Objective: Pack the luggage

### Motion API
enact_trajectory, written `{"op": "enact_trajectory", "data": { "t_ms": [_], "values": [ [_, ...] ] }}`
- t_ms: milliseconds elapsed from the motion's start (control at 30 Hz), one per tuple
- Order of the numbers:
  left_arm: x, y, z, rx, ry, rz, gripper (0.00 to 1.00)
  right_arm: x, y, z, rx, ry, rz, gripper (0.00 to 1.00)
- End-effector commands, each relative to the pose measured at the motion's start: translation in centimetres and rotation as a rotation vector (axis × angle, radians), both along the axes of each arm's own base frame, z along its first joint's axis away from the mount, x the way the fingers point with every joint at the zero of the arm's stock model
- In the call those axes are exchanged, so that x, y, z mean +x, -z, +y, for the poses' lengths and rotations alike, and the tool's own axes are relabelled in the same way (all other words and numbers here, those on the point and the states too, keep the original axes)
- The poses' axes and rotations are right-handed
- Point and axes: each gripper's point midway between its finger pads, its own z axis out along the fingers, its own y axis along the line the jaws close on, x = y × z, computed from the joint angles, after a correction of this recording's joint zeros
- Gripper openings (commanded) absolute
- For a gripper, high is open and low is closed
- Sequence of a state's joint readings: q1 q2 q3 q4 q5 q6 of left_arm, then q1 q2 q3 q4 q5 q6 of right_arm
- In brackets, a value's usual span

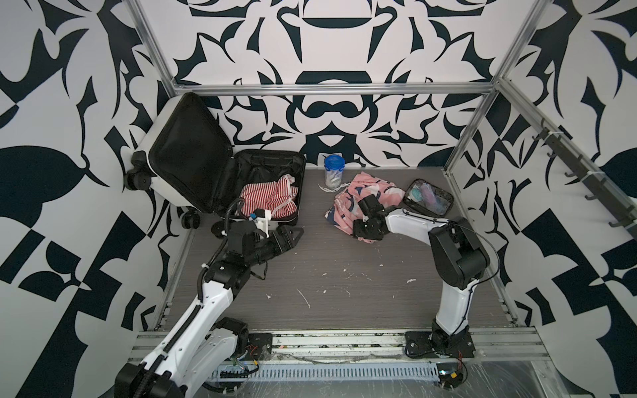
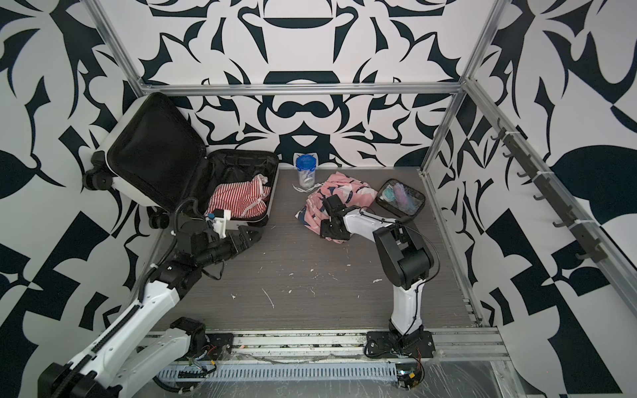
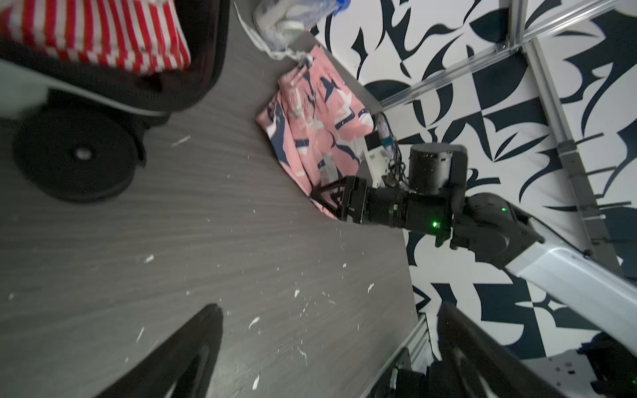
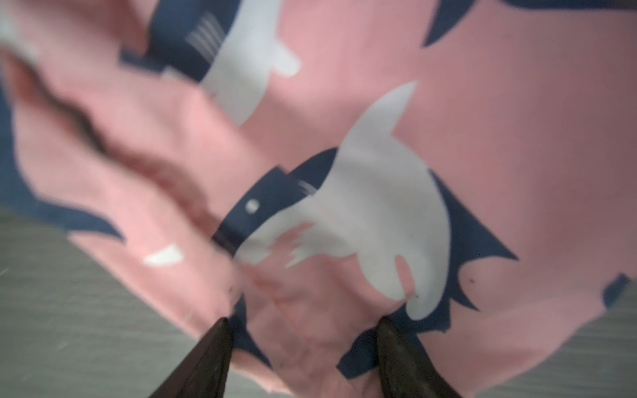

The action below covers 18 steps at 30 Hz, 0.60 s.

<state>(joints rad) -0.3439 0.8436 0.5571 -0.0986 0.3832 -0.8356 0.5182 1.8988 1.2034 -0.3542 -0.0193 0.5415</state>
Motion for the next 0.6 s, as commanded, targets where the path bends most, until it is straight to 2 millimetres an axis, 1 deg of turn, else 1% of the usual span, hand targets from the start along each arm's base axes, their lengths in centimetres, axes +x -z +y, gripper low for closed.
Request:
{"op": "enact_trajectory", "data": {
  "t_ms": [0, 67, 167, 233, 300, 367, 400, 467, 500, 567],
  "values": [
    [-0.6, 2.5, 1.0, 0.007, -0.076, 0.078, 0.99, -4.1, 0.4, 4.2, 0.080, -0.051, 0.056, 0.67],
    [-0.8, 3.4, 1.2, 0.018, -0.083, 0.101, 0.99, -5.8, 0.1, 6.4, 0.109, -0.079, 0.054, 0.67],
    [-0.9, 4.6, 1.2, 0.034, -0.083, 0.141, 0.99, -8.8, -1.1, 10.0, 0.172, -0.126, 0.038, 0.67],
    [-0.8, 5.5, 1.1, 0.045, -0.082, 0.170, 0.99, -10.1, -2.4, 11.4, 0.213, -0.144, 0.022, 0.67],
    [-0.7, 6.5, 0.9, 0.052, -0.076, 0.203, 0.99, -10.9, -4.2, 12.2, 0.254, -0.157, -0.002, 0.68],
    [-0.6, 7.3, 0.7, 0.059, -0.065, 0.229, 0.99, -11.0, -6.2, 12.1, 0.288, -0.153, -0.030, 0.69],
    [-0.6, 7.7, 0.6, 0.065, -0.061, 0.240, 0.99, -11.0, -7.1, 11.8, 0.292, -0.149, -0.048, 0.70],
    [-0.7, 8.5, 0.2, 0.075, -0.046, 0.259, 0.99, -10.4, -9.8, 10.3, 0.281, -0.139, -0.111, 0.73],
    [-0.8, 8.8, -0.1, 0.080, -0.037, 0.263, 0.99, -10.1, -10.7, 9.7, 0.278, -0.137, -0.130, 0.74],
    [-1.0, 9.6, -0.6, 0.100, -0.023, 0.276, 0.99, -9.2, -12.4, 7.4, 0.258, -0.117, -0.171, 0.75]
  ]
}}
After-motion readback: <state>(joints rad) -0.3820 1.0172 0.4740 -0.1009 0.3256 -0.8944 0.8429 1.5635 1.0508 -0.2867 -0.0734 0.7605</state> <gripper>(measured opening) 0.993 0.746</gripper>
